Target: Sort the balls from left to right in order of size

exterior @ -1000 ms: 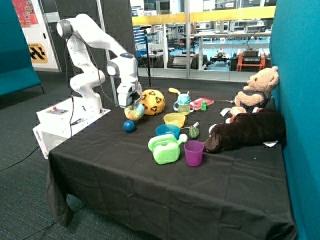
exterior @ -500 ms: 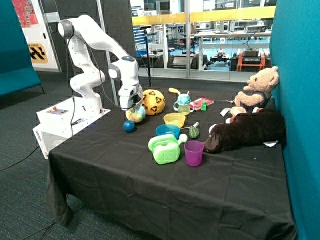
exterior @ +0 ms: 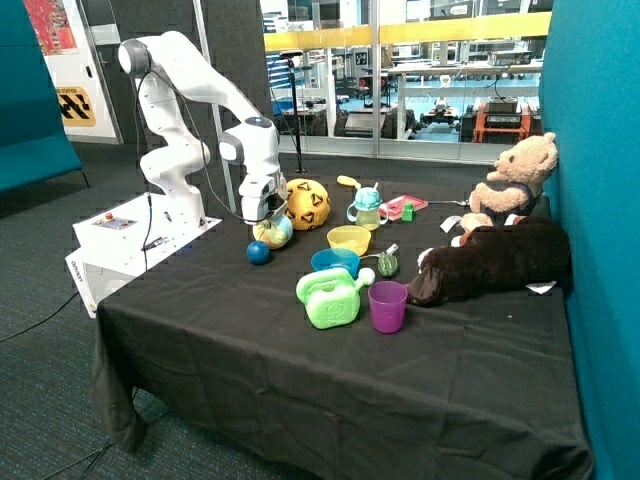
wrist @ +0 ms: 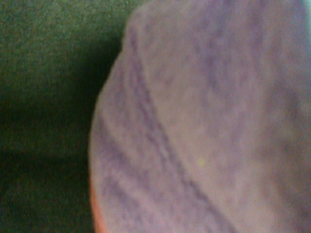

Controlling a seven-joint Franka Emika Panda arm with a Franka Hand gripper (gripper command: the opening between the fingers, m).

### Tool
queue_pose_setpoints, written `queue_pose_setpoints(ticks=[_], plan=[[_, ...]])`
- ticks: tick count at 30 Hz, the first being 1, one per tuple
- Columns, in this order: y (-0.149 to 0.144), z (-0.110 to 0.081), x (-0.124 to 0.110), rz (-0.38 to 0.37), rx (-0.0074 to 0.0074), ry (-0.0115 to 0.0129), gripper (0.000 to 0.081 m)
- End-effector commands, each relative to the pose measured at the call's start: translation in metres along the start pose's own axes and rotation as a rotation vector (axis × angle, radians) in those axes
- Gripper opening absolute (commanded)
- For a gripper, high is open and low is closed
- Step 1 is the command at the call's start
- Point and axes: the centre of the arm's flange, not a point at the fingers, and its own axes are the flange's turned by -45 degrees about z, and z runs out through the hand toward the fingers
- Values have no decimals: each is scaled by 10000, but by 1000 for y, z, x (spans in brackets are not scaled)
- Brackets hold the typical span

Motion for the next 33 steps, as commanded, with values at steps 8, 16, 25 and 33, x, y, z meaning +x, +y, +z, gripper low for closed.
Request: queue_pose_setpoints(ticks=[8,16,25,33], plan=[[-1,-1,5,-59,44,-4,522],[0,-4,6,-88,44,-3,640],[1,-6,4,-109,44,-3,713],[2,-11,4,-94,44,-3,757]])
